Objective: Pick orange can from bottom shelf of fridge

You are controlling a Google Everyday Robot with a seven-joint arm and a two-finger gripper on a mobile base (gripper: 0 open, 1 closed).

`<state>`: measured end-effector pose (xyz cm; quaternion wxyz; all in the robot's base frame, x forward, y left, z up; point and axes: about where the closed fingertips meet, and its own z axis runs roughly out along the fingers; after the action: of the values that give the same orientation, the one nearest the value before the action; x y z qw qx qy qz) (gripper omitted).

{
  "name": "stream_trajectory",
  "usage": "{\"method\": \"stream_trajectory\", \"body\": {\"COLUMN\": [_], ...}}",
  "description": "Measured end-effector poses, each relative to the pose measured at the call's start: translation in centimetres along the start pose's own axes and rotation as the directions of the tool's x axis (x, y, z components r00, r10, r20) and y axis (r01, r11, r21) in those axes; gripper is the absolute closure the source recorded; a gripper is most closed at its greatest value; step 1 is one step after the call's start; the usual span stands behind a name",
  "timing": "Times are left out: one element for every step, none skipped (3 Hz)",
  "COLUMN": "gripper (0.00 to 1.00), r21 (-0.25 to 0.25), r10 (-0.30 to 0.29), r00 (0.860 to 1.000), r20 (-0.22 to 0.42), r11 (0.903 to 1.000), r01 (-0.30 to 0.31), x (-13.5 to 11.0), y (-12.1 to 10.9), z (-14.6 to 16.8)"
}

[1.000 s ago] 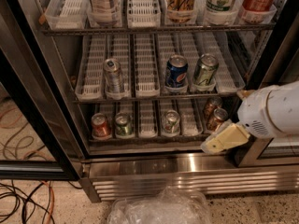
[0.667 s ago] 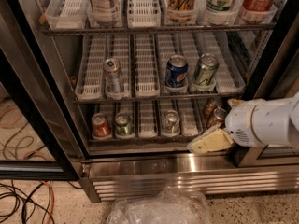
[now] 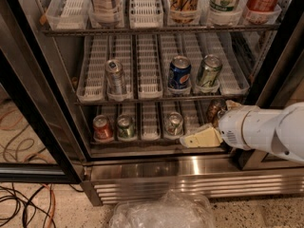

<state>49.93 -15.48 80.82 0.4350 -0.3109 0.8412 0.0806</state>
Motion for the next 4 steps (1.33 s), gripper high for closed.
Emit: {"method": "stream_trajectory", "body": {"gripper": [0.0, 0.0, 0.0, 0.0], "r21": [0.001, 0.028, 0.076, 0.119], "r10": [0.008, 0.083, 0.205, 0.286], "r00": [1.0, 0.996, 0.977, 0.948], "r20": [0.002, 0.011, 0.061, 0.138], "r11": [1.0, 0.9961, 0.975, 0.9456], "r01": [-0.008, -0.083, -0.209, -0.303], "x": [0.1, 1.3, 3.5, 5.0], "y": [0.2, 0.3, 0.5, 0.6], "z": [0.3, 1.6, 3.6, 5.5]}}
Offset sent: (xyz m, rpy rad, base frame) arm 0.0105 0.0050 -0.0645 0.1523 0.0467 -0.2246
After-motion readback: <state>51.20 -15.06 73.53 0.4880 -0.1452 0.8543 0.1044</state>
